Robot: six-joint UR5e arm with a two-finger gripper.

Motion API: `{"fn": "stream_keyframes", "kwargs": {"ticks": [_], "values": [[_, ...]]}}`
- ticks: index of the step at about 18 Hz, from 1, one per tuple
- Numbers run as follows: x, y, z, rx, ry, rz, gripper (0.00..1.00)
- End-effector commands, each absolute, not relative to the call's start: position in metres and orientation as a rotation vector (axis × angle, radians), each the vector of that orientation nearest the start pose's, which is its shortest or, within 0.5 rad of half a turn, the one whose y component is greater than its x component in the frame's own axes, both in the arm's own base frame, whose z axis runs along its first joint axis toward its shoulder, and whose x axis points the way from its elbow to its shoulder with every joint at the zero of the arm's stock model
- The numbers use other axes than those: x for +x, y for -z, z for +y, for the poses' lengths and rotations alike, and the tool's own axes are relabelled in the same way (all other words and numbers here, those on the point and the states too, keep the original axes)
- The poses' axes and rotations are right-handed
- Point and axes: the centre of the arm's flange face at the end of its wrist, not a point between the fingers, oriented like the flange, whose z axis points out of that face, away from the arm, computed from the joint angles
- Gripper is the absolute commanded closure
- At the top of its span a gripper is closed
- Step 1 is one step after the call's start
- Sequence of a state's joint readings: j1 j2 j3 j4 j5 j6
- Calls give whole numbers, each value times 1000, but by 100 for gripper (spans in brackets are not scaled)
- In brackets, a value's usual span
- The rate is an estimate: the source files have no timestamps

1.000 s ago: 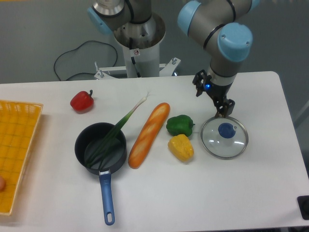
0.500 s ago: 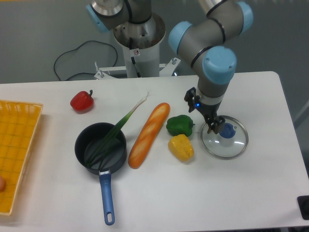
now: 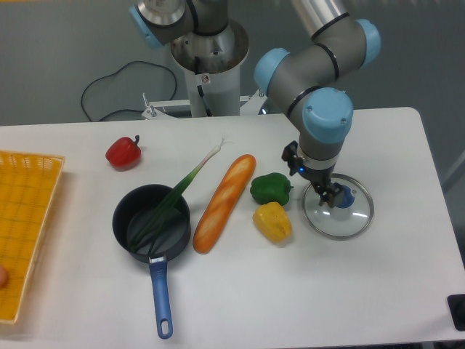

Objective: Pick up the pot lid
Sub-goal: 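Lower the open gripper down onto the blue knob of the glass lid, then close the gripper around the blue knob of the lid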

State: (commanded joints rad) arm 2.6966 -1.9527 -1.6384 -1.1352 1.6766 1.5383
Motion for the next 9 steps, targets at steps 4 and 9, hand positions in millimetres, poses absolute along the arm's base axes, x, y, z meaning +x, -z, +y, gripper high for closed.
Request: {"fn": "stream_keyframes", "kwargs": {"ticks": [4, 9], "values": [[-515, -279, 360, -3137, -38, 818, 0], [-524, -261, 363, -3105, -49, 912, 0]]}}
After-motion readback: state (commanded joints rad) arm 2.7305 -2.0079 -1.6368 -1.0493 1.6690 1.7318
